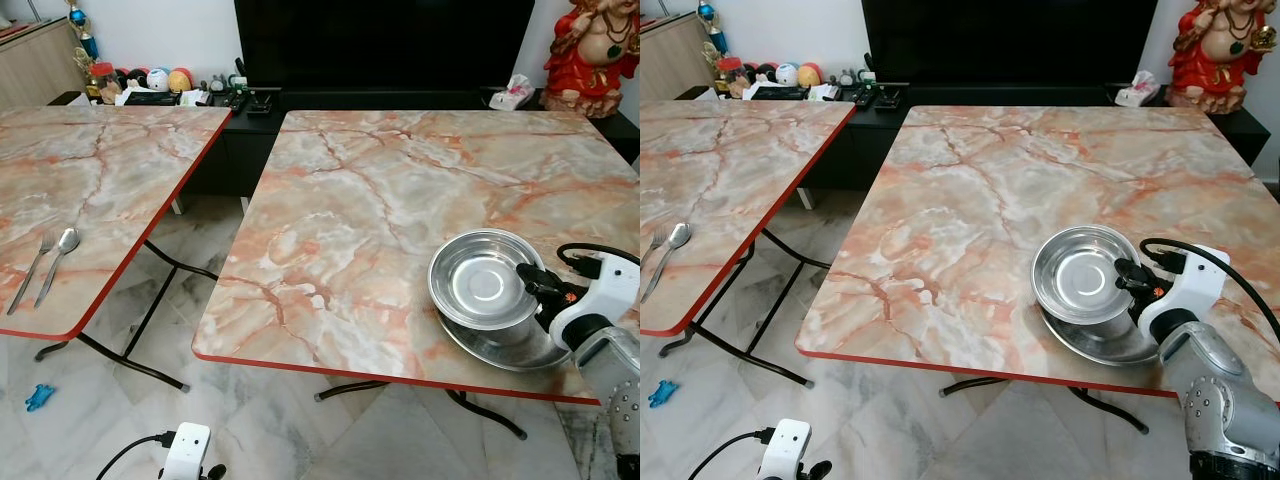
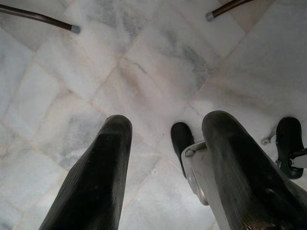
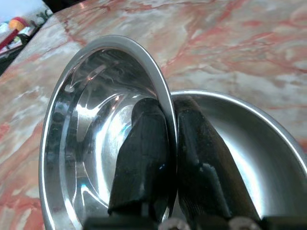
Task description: Setting the table
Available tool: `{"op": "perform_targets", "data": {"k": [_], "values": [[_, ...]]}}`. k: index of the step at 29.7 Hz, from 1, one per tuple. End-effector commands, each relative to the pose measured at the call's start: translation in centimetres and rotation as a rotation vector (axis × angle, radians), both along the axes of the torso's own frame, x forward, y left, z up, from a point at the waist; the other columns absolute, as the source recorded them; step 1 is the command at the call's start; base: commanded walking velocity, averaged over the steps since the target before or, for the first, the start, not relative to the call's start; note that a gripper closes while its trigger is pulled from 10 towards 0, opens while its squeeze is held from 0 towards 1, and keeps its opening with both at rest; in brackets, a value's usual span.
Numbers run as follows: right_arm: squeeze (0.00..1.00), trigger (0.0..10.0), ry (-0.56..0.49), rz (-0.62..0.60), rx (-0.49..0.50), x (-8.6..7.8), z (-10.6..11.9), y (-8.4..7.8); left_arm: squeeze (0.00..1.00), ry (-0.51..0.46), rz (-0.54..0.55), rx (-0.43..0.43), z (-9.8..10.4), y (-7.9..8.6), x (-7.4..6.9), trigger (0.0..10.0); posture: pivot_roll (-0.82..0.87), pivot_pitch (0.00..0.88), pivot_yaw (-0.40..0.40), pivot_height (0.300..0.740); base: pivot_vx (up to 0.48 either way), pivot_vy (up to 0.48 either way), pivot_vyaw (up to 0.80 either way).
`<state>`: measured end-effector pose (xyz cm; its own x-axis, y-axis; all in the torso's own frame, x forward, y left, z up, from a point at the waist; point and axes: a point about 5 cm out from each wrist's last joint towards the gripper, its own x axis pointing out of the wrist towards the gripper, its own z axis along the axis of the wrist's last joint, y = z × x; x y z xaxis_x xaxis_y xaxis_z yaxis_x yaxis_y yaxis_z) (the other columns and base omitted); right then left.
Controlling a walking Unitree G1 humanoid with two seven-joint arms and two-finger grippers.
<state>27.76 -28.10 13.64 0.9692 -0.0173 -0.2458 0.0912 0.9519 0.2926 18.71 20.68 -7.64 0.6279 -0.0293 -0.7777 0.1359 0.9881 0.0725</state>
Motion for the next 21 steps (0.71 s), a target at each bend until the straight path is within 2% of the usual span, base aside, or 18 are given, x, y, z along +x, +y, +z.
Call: {"op": "perform_targets", "data": {"k": [1, 10, 21], "values": [[0.00, 10.0, -0.013, -0.009, 0.008, -0.3, 0.2, 0.0, 0.00, 0.023, 0.003, 0.002, -0.1, 0.2, -0.2, 10.0, -0.06, 0.030, 0.063, 0.740, 0.000, 0.000, 0.00], [0.00, 10.0, 0.015, -0.049, 0.027, -0.3, -0.9, -0.2, 0.00, 0.025, -0.001, -0.003, -0.1, 0.1, -0.2, 10.0, -0.05, 0.028, 0.063, 0.740, 0.000, 0.000, 0.00], [0.00, 10.0, 0.000, -0.049, 0.027, 0.7, -0.5, 0.1, 0.00, 0.026, -0.002, 0.000, -0.1, 0.2, -0.3, 10.0, -0.05, 0.031, 0.064, 0.740, 0.000, 0.000, 0.00]]}}
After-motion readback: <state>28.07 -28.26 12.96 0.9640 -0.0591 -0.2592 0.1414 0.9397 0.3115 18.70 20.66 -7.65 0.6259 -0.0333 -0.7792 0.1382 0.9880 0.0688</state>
